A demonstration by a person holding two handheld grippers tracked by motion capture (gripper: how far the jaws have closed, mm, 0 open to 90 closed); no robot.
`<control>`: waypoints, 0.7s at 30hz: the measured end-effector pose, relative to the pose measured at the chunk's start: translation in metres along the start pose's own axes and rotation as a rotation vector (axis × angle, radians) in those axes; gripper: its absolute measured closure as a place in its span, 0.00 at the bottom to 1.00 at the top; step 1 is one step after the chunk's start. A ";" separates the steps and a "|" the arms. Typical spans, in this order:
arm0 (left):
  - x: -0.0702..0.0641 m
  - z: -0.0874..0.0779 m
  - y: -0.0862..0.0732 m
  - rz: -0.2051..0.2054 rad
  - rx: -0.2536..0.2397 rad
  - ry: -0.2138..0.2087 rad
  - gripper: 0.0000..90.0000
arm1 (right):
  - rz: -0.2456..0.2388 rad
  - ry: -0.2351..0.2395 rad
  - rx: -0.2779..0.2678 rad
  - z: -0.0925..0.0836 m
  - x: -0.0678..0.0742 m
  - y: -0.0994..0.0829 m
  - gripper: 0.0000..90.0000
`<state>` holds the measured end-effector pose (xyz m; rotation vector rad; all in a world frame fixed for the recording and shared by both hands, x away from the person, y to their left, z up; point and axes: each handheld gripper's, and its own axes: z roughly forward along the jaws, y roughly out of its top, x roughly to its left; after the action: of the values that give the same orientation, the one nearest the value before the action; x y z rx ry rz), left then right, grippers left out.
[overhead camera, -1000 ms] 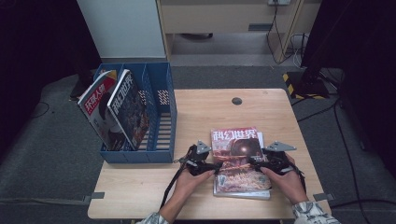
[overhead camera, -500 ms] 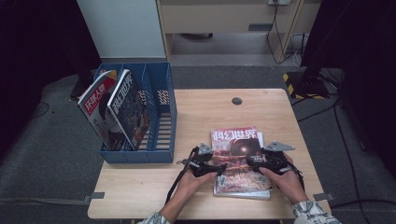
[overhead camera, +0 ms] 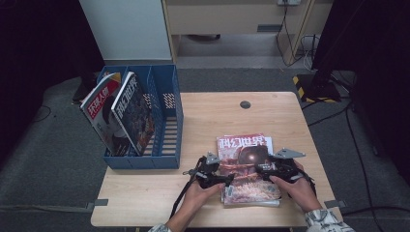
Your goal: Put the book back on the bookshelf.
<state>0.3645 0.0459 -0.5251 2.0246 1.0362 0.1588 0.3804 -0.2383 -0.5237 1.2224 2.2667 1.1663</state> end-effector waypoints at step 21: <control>0.033 0.012 0.025 -0.016 0.070 -0.100 0.26 | 0.019 0.013 -0.018 0.005 -0.008 0.004 0.25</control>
<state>0.4063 0.0540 -0.5231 2.0641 1.0072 0.0129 0.3907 -0.2409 -0.5245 1.2355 2.2539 1.2017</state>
